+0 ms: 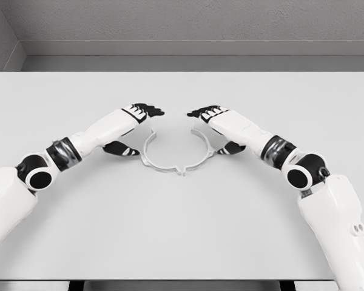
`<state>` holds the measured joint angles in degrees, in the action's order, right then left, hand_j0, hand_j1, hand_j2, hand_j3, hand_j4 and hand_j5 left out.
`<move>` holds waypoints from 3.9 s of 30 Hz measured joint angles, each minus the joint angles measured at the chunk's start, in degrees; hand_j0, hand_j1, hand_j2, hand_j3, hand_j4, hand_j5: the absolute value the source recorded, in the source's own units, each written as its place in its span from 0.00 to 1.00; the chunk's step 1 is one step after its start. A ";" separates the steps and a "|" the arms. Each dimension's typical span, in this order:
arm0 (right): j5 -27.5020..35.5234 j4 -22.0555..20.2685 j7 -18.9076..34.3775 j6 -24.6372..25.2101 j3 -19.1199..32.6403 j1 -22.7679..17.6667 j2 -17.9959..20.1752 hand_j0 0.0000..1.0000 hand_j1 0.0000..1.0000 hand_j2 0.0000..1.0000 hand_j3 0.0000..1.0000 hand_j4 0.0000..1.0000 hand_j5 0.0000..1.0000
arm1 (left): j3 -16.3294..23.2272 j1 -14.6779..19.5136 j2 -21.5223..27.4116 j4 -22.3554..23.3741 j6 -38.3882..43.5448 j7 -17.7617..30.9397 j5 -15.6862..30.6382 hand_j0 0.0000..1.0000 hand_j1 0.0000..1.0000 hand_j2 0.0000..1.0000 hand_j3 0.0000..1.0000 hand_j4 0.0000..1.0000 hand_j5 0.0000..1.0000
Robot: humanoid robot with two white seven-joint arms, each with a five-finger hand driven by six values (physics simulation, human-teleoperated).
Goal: Assemble PVC drainage pipe clamps
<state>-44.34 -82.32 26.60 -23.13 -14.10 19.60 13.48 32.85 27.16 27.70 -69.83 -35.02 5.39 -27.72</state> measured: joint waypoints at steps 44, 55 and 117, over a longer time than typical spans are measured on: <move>18.15 -10.89 8.43 -12.04 32.45 -11.87 4.82 1.00 1.00 1.00 1.00 1.00 1.00 | 0.93 1.85 -3.10 3.92 0.00 0.00 -0.28 1.00 1.00 1.00 1.00 1.00 1.00; 18.32 -11.23 8.43 -12.04 31.69 -11.78 4.69 1.00 1.00 1.00 1.00 1.00 1.00 | 0.38 2.37 -3.40 3.97 0.00 -0.05 -0.04 1.00 1.00 1.00 1.00 1.00 1.00; 18.15 -10.90 8.43 -12.04 29.38 -9.93 4.36 1.00 1.00 1.00 1.00 1.00 1.00 | 3.22 -0.62 0.19 -3.31 0.00 -0.17 -0.38 1.00 1.00 1.00 1.00 1.00 1.00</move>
<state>-26.19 -93.22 35.03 -35.17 15.28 9.67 17.84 36.07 26.54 27.89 -73.14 -35.02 5.22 -28.10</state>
